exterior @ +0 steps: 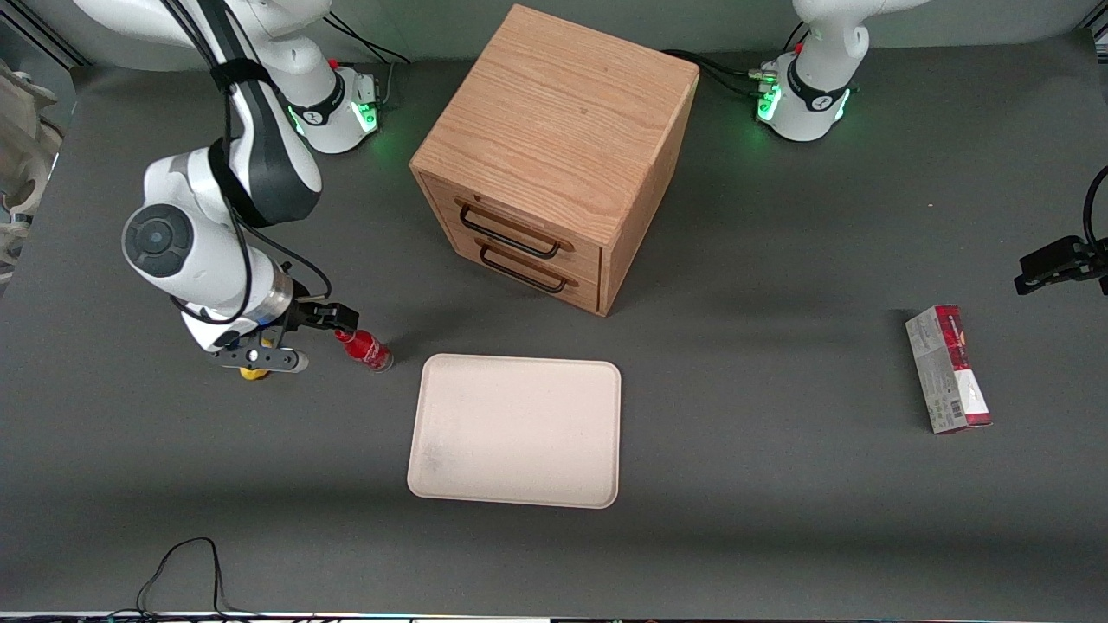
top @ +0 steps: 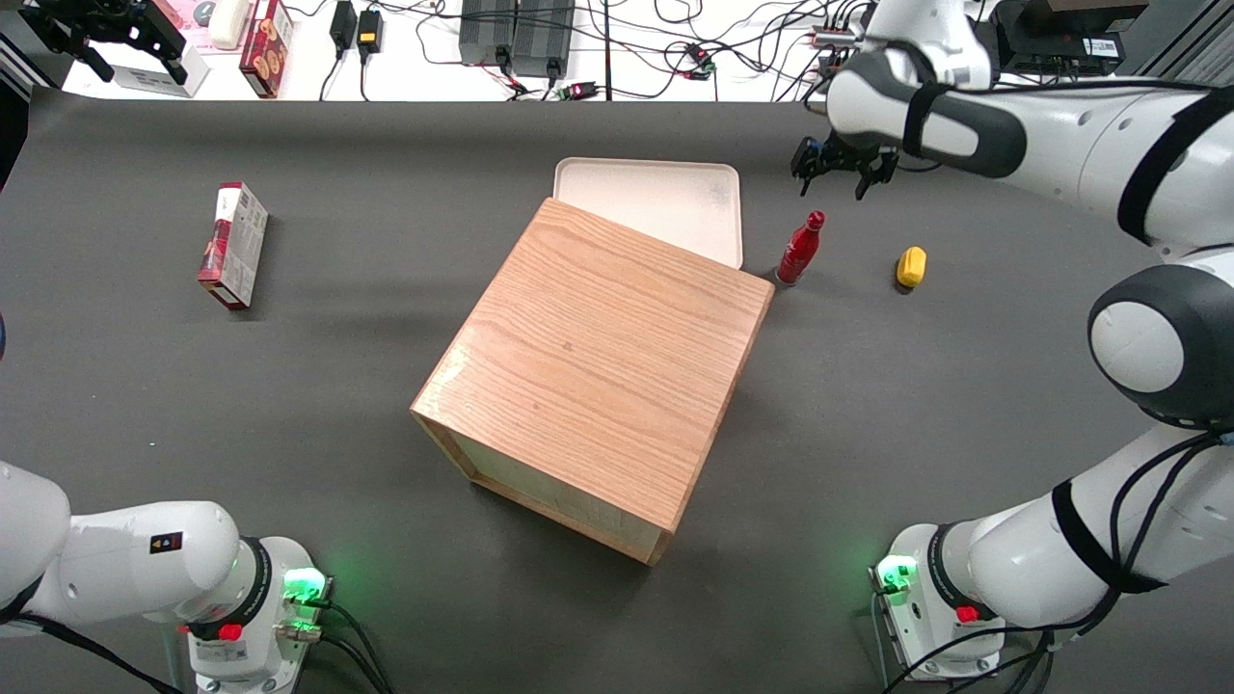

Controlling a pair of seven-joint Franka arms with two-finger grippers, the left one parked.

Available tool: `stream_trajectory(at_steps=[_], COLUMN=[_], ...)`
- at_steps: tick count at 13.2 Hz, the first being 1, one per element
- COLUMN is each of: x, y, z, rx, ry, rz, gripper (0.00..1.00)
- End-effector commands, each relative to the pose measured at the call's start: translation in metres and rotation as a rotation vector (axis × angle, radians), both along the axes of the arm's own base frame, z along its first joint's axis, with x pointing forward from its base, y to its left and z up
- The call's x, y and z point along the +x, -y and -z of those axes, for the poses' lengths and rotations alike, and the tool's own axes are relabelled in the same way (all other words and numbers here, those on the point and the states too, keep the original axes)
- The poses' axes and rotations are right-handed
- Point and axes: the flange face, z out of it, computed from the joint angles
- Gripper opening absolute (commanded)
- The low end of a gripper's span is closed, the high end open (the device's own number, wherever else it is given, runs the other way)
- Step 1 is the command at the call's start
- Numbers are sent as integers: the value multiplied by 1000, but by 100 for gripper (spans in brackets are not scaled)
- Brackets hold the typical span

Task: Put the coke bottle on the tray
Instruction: 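Move the open right gripper over the red Coca-Cola bottle and lower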

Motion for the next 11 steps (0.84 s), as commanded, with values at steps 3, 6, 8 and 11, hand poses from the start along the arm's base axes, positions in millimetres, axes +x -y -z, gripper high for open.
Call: stream_trajectory(at_steps=[3,6,8,11], x=[-16,-14,-14,-13], y=[3,-3,-11,-10], z=[29,40,52,56], rx=[10,8,4,3], ry=[32,37,40,37], rz=[12,5,-4,-3], gripper=[100,100,100,100])
